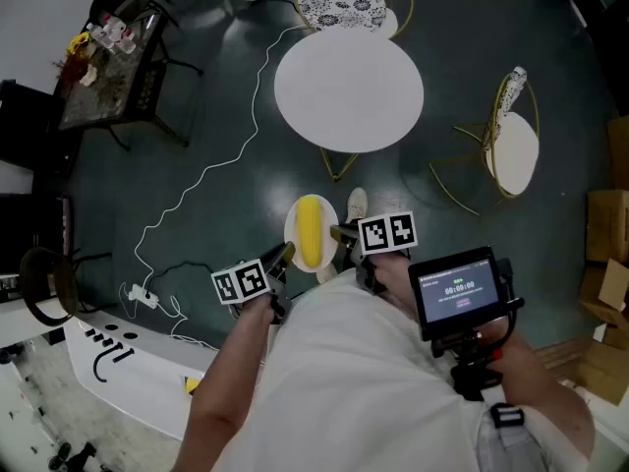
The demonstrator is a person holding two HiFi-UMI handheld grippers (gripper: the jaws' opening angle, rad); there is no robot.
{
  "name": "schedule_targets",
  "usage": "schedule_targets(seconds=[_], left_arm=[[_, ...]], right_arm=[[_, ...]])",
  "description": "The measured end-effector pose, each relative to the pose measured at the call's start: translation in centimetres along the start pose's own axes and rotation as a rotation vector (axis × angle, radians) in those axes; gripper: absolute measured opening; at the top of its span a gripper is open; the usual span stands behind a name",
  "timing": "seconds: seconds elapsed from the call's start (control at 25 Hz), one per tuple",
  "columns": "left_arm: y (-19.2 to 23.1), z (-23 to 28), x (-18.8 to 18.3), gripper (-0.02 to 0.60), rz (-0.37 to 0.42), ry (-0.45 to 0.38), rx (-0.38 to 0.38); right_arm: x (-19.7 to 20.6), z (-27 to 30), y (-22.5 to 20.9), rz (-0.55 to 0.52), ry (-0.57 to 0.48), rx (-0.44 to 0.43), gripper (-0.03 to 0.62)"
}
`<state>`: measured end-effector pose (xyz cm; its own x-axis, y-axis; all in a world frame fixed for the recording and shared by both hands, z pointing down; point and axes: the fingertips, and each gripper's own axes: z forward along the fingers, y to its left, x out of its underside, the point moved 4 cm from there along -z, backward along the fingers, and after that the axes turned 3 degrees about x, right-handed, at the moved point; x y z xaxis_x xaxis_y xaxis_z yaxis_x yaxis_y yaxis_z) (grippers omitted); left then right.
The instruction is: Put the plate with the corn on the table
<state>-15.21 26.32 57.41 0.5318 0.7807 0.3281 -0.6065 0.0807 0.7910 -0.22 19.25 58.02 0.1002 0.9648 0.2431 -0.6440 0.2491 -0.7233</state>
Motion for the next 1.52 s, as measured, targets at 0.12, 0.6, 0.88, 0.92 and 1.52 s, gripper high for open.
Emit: schedule_targets(seconds=[0.12, 0.6, 0.88, 0.92, 1.52], left_arm=[[0.3, -1.3, 0.8, 0.034, -0.031, 0.0, 0.009], [-3.2, -3.7, 4.6, 0.029, 0.0, -0.01, 0.047], [-3.3, -3.4, 5.0, 0.028, 0.0, -0.004, 0.057], [-3.5, -3.1, 5.0, 0.028, 0.003, -0.002, 0.058], [-5.4, 0.2, 6.3, 0.029, 0.044, 0.084, 0.107]], right_arm=[[1.1, 0.1, 0.9, 0.014, 0.01, 0.011, 0.048], [5.4, -3.9, 1.6, 0.021, -0.042, -0.003, 0.048], [5.7, -4.2, 1.2, 0.011, -0.053, -0.001, 0.048], [5.6, -4.5, 1.1, 0.012, -0.057, 0.002, 0.048], [6.3, -8.0, -1.5, 0.058, -0.135, 0.067, 0.048]])
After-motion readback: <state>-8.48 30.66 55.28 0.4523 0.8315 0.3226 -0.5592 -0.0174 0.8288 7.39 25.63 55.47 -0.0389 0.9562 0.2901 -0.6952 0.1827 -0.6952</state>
